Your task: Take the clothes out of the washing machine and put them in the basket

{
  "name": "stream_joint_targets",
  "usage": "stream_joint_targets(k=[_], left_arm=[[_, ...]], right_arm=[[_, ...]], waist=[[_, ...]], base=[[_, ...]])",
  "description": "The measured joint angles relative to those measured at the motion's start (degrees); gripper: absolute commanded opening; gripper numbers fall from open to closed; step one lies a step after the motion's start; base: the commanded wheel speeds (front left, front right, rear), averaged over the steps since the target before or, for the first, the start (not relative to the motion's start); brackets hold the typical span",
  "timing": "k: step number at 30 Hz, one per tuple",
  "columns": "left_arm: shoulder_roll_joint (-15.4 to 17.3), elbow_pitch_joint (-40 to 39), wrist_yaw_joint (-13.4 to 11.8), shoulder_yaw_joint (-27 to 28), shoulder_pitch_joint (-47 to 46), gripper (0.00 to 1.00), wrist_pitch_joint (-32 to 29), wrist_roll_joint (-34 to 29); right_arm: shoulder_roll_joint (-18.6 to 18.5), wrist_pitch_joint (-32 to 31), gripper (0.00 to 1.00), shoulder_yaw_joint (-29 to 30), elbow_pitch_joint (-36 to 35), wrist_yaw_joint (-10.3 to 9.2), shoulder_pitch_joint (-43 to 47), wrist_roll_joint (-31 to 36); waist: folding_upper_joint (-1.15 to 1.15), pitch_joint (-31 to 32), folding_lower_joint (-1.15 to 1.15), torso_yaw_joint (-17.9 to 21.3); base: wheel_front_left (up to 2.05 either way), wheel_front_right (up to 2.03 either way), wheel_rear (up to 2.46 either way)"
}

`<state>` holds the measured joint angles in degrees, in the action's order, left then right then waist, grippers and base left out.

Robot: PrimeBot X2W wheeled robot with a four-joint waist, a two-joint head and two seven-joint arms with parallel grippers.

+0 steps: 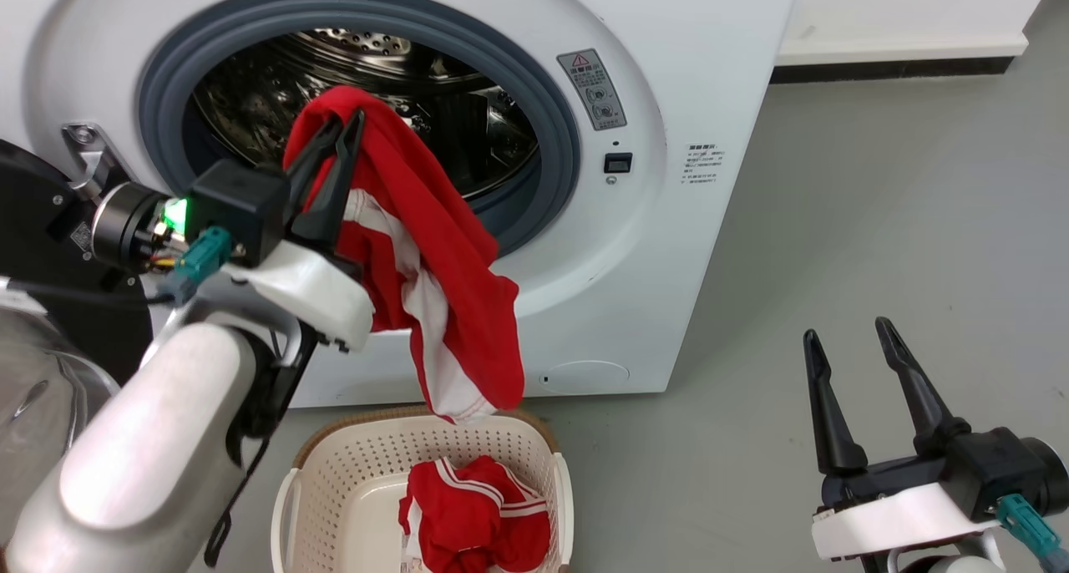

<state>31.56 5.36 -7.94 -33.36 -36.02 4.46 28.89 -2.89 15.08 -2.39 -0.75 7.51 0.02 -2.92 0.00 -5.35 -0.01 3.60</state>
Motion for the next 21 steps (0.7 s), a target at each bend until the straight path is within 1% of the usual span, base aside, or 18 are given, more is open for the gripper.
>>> stream_joint_targets(k=[3, 4, 7, 11, 15, 18, 21], left_arm=[[1.5, -6.1, -1.9, 0.1, 2.5, 0.0, -1.3, -0.4], [1.5, -6.1, -1.9, 0.1, 2.5, 0.0, -1.3, -0.4], [2.7, -11.5, -4.0, 0.6, 5.0, 0.0, -2.1, -0.5], [4.2, -16.5, -6.1, 0.5, 8.5, 0.0, -2.8, -0.9], [5.2, -19.5, -7.5, 0.6, 11.2, 0.0, -3.1, -1.1], [5.3, -20.8, -8.3, 0.2, 13.3, 0.0, -3.3, -0.9], [5.2, -20.6, -8.5, -0.6, 15.2, 0.0, -3.2, -0.4]], right_arm=[[0.0, 0.0, 1.0, 0.0, 0.1, 0.0, 0.5, 0.0], [0.0, 0.0, 1.0, 0.0, 0.1, 0.0, 0.5, 0.0], [0.0, 0.0, 1.0, -0.2, 0.1, 0.0, 1.1, 0.0], [0.0, 0.0, 1.0, -0.1, 0.1, 0.0, 1.2, 0.0], [0.0, 0.0, 1.0, 0.0, 0.1, 0.0, 1.2, 0.0], [0.0, 0.0, 1.0, 0.0, 0.1, 0.0, 1.2, -0.1], [0.0, 0.0, 1.0, 0.1, 0.0, 0.0, 1.1, -0.1]], waist=[[0.0, 0.8, 0.0, -0.4], [0.0, 0.8, 0.0, -0.4], [0.0, 1.5, 0.0, -0.5], [0.0, 1.7, 0.01, -0.7], [0.0, 1.4, 0.0, -1.0], [0.0, 0.9, 0.0, -1.1], [0.0, 0.1, 0.01, -1.1]], base=[[0.0, 0.0, 0.0], [0.0, 0.0, 0.0], [0.0, 0.0, 0.0], [0.0, 0.0, 0.0], [0.0, 0.0, 0.0], [0.0, 0.0, 0.0], [0.0, 0.0, 0.0]])
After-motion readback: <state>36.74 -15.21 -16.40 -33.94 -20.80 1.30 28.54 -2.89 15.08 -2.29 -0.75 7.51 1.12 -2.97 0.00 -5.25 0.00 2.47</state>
